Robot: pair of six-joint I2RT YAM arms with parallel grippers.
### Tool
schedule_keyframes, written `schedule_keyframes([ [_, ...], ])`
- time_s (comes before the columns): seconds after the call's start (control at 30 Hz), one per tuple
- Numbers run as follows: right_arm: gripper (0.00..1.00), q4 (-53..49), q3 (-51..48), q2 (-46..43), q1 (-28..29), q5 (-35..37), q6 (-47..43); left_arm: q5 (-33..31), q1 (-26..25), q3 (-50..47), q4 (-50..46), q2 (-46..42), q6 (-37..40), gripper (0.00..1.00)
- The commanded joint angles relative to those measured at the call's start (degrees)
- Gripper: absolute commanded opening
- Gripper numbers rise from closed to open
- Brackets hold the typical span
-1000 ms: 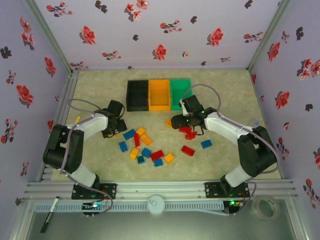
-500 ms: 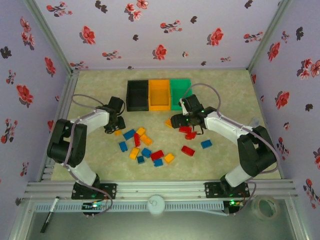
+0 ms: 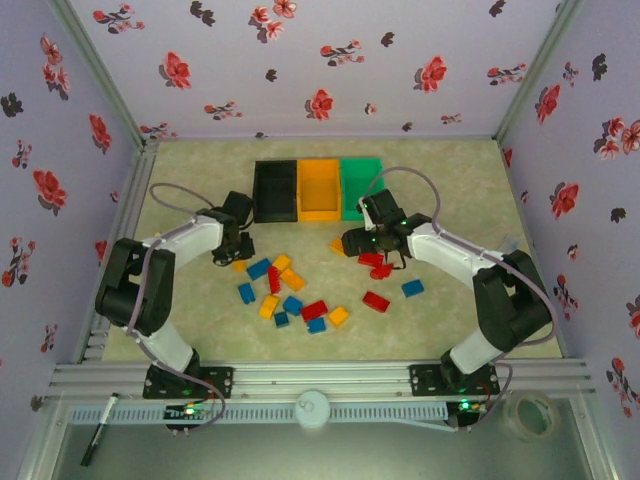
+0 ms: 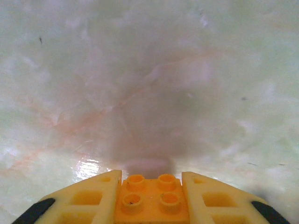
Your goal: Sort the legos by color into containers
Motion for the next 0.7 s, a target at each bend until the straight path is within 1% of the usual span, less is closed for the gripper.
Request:
schedule_keyframes([
  [0.0, 0.82, 1.5, -1.1, -2.4, 0.4, 4.5, 2.4, -0.7, -0.4, 6.0, -4.1, -1.9, 2.4, 0.17],
  [0.13, 0.82, 3.5, -3.1, -4.9, 0.2, 6.8, 3.7, -1.4, -0.6, 14.0, -6.9, -1.0, 5.4, 0.17],
  [0.3, 0.82, 3.7, -4.0, -6.4, -0.1, 7.6, 4.5, -1.7, -0.6, 25.0, -7.9, 5.0, 9.0, 0.17],
  [0.37, 0.82, 4.1, -4.4, -6.9, -0.3, 7.5, 5.2, -1.3, -0.6, 30.1, -7.8, 8.7, 11.1, 0.2],
  [0.53, 0.82, 4.5, -5.0, -7.6, -0.3, 7.3, 6.1, -0.5, -0.5, 43.4, -8.4, 19.0, 15.3, 0.2],
  [0.67, 0.82, 4.3, -5.7, -8.5, -0.4, 7.3, 6.3, -0.5, 0.1, 53.6, -10.2, 27.3, 16.2, 0.19],
])
